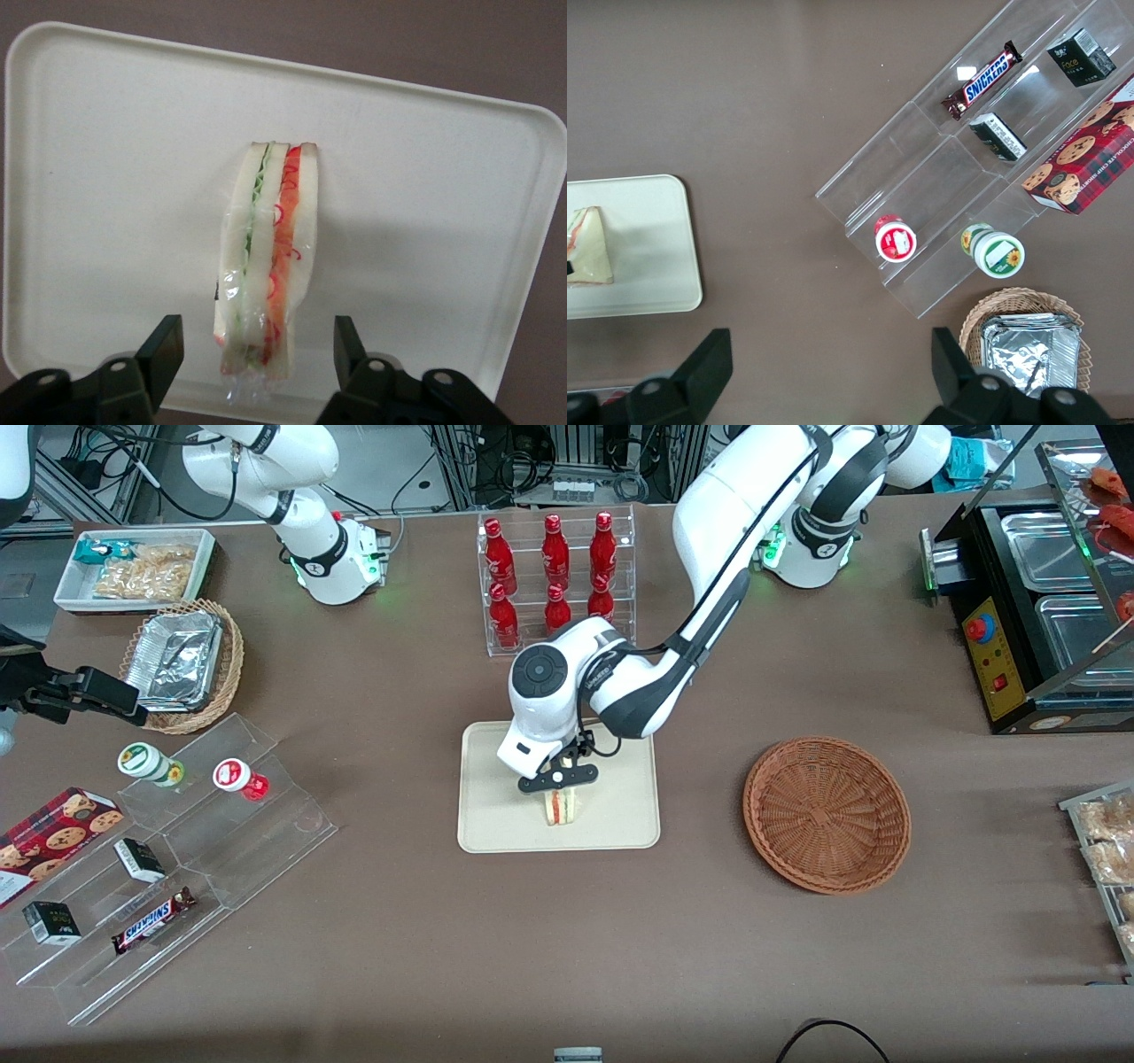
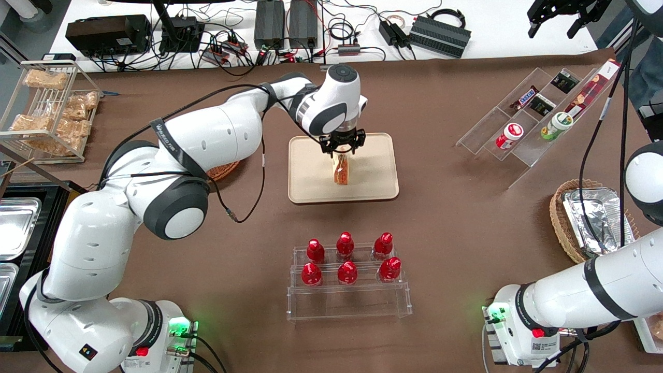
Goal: Place sandwich from basket to tray
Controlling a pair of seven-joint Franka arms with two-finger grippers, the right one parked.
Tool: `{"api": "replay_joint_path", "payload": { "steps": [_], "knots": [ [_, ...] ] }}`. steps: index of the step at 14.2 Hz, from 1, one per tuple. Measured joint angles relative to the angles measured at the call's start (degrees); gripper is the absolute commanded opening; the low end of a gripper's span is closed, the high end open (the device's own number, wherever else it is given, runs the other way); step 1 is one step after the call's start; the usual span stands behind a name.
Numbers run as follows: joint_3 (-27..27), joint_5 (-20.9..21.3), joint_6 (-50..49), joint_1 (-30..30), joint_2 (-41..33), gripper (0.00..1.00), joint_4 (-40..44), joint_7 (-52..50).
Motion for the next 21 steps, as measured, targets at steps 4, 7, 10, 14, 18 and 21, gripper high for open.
{"api": "replay_joint_path", "payload": {
  "steps": [4,7,10,14,18,21],
  "knots": [
    [1.3,0.6,-9.4,0.3,-6.0,1.00,-0.3,-1.1],
    [2.0,0.9,-10.5,2.4,-9.3,1.00,-3.7,-2.9],
    [2.1,0.8,-10.5,8.4,-12.7,1.00,-9.3,1.0],
    [2.2,-2.0,-10.6,17.2,-21.5,1.00,-19.2,13.6],
    [2.2,-2.6,-11.3,23.8,-30.7,1.00,-28.6,23.8],
    [2.2,-4.1,-16.7,28.2,-36.0,1.00,-30.9,31.9]
  ]
}}
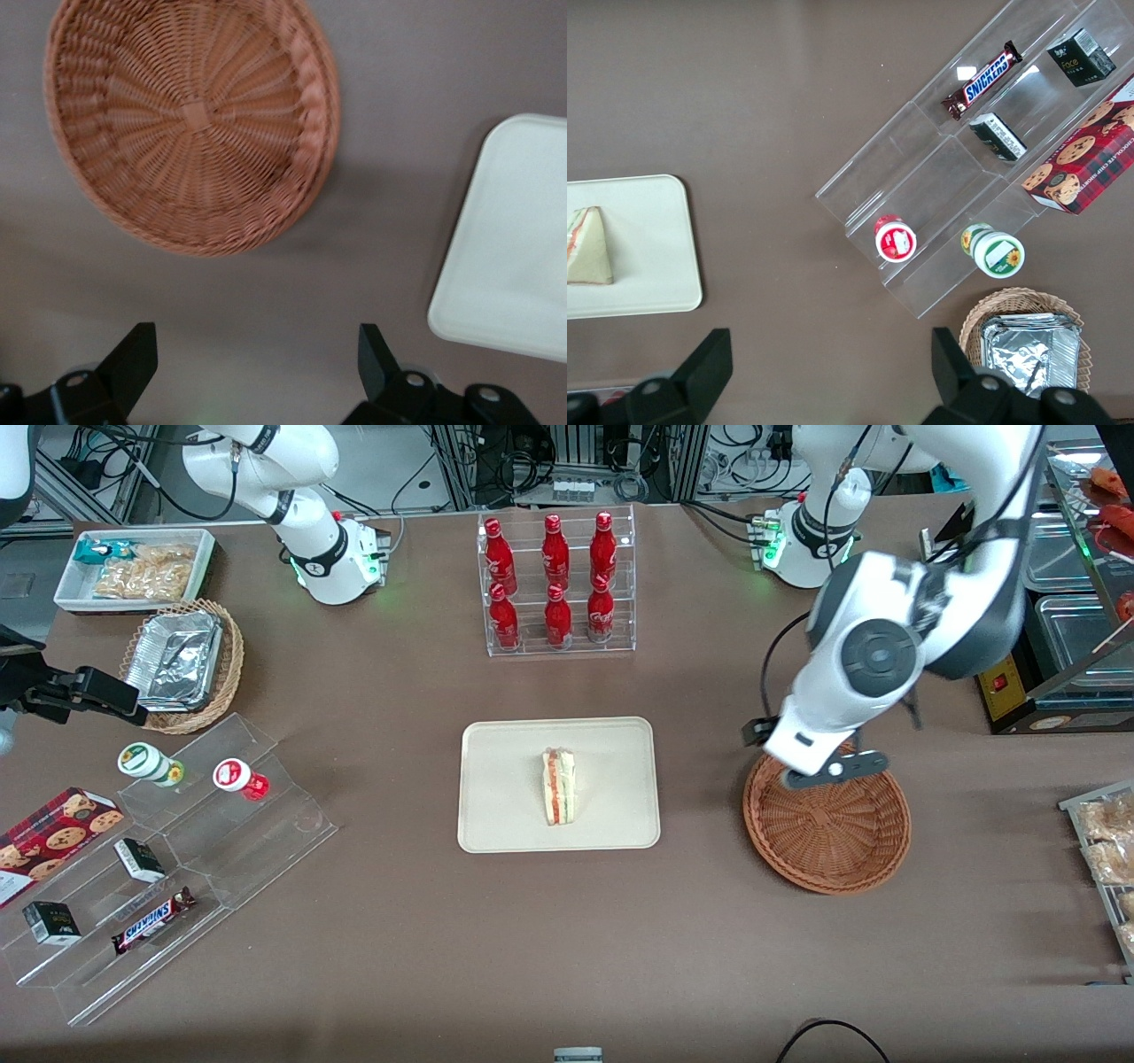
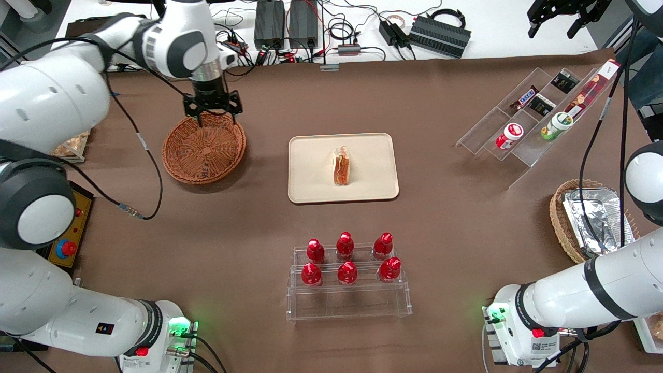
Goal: Place sandwich from basket to tray
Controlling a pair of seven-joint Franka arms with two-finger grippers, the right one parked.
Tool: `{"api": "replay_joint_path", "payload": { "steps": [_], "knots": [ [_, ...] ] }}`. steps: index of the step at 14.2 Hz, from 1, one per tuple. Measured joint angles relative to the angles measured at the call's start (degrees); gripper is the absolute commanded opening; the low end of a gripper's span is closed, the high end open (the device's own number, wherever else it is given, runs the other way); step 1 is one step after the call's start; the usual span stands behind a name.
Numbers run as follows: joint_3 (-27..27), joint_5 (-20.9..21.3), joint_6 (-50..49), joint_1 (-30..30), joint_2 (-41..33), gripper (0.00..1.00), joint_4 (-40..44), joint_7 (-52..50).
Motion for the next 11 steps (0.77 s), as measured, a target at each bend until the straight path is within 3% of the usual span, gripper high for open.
{"api": "replay_joint_path", "payload": {
  "steps": [11],
  "knots": [
    [0.0,-0.5,-11.1,12.6,-11.6,1.00,1.7,22.2]
  ]
}}
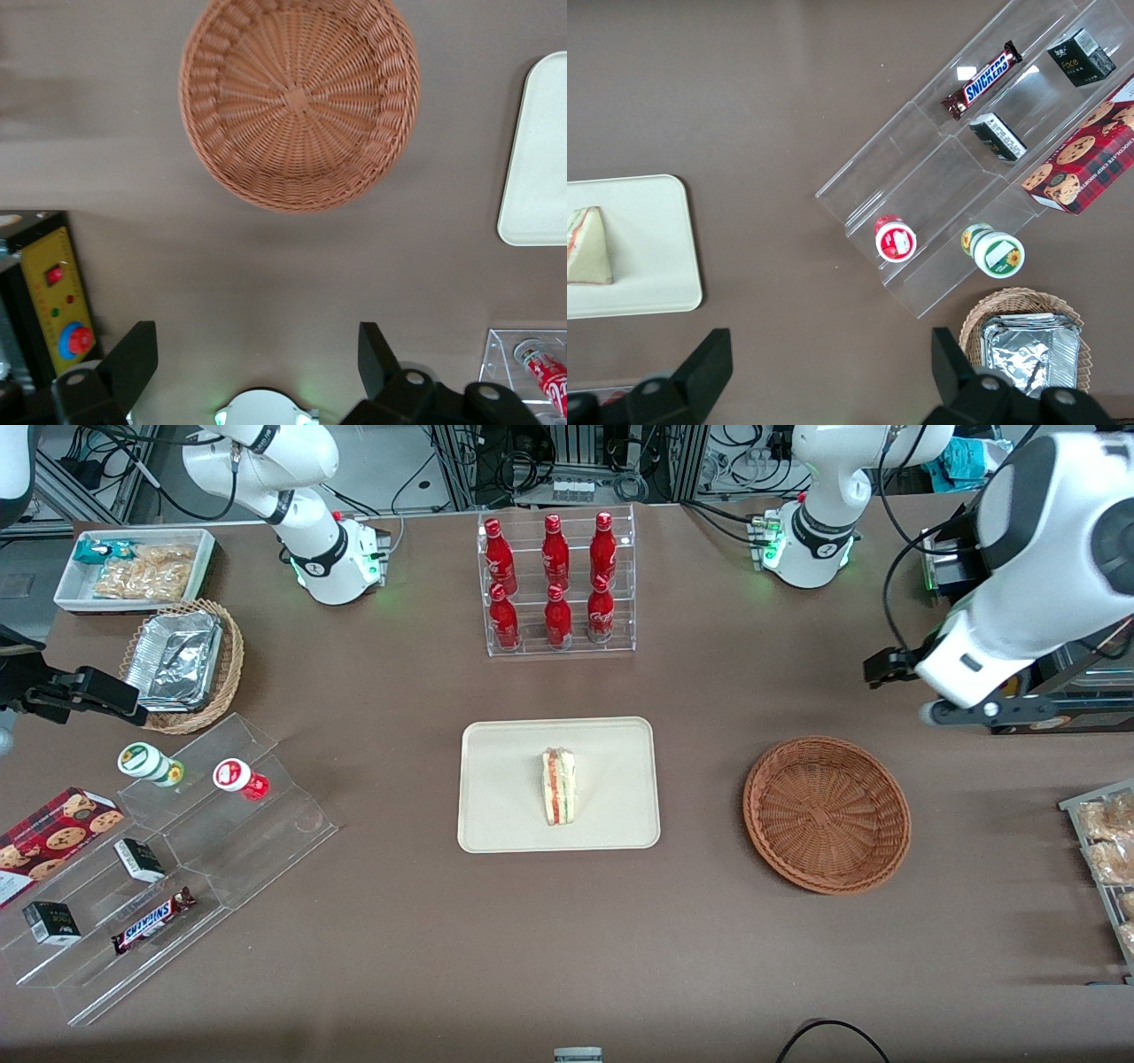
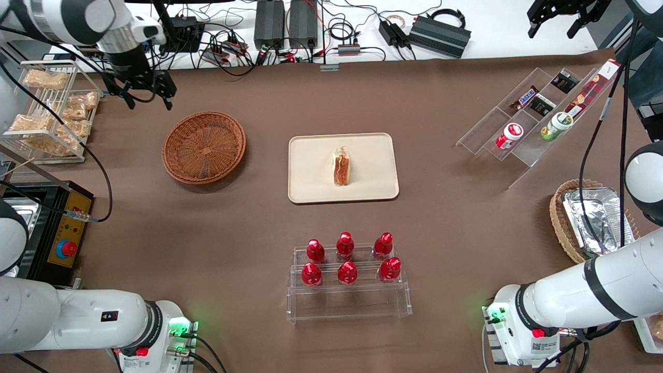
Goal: Place sandwich from basket to tray
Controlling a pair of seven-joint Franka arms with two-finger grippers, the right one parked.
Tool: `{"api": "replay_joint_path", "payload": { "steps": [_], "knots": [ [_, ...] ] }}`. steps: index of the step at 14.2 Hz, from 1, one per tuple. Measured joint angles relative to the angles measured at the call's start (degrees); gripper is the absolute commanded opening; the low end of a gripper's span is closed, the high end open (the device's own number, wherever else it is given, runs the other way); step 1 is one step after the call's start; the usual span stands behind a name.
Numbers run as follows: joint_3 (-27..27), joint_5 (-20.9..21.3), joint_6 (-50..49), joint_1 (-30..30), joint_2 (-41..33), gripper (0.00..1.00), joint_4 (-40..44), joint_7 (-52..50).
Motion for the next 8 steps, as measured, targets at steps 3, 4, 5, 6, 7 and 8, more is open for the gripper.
{"api": "replay_joint_path", "payload": {
  "steps": [3,4,5,6,7,8],
  "knots": [
    [0.2,0.0,-1.8,1.4,-0.5,1.00,3.1,1.5],
    [0.7,0.0,-1.8,1.4,-0.5,1.00,3.9,1.5],
    [1.6,0.0,-1.6,1.4,-0.5,1.00,4.5,1.5],
    [2.8,0.0,-1.2,1.5,-0.4,1.00,5.0,1.6],
    [3.9,-0.1,-0.1,1.5,-0.4,1.00,5.3,1.7],
    [4.6,-0.4,0.8,1.5,-0.3,1.00,5.5,1.9]
  ]
}}
